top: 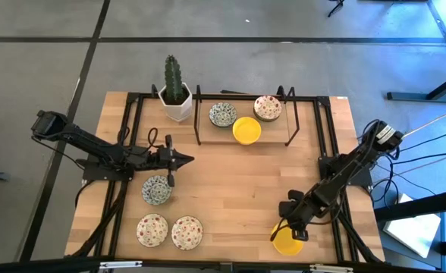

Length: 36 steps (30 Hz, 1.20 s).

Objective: Pick & Place Mini bowls
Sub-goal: Stack the yellow bowl on top of the yellow bowl on the shelf

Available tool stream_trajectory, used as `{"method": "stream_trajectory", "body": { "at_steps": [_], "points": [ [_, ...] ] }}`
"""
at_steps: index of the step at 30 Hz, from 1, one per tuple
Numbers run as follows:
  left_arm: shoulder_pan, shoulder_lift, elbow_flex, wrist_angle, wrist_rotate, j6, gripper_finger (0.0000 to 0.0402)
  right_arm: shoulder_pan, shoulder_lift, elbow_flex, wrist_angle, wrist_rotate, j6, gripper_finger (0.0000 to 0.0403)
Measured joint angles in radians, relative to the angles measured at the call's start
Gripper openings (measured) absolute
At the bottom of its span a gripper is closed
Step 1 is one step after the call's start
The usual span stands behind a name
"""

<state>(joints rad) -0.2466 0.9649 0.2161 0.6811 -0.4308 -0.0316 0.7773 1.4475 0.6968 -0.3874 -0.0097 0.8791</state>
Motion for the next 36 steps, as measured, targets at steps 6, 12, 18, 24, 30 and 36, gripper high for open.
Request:
{"method": "stream_trajectory", "body": {
  "at_steps": [6,12,18,24,30,36],
  "points": [
    [0.0,0.0,0.0,0.0,-0.024,-0.008,0.0004,-0.009,0.038,0.0,-0.007,-0.002,0.0,0.0113],
    [0.0,0.0,0.0,0.0,-0.023,-0.011,0.0004,-0.016,0.042,0.0,-0.007,-0.001,-0.03,0.0012],
    [0.0,0.0,0.0,-0.001,-0.022,-0.036,0.0004,-0.016,0.042,0.0,-0.006,0.016,-0.049,0.0012],
    [0.0,0.0,0.0,-0.01,0.004,-0.052,0.0004,-0.019,0.042,0.004,0.004,0.037,-0.104,0.0009],
    [0.0,0.0,0.0,-0.005,0.005,-0.06,0.0004,-0.073,0.042,0.058,0.008,0.072,-0.259,0.0005],
    [0.0,0.0,0.0,-0.026,0.048,-0.06,0.0004,-0.156,0.042,0.199,-0.031,0.084,-0.451,0.0006]
  ]
}}
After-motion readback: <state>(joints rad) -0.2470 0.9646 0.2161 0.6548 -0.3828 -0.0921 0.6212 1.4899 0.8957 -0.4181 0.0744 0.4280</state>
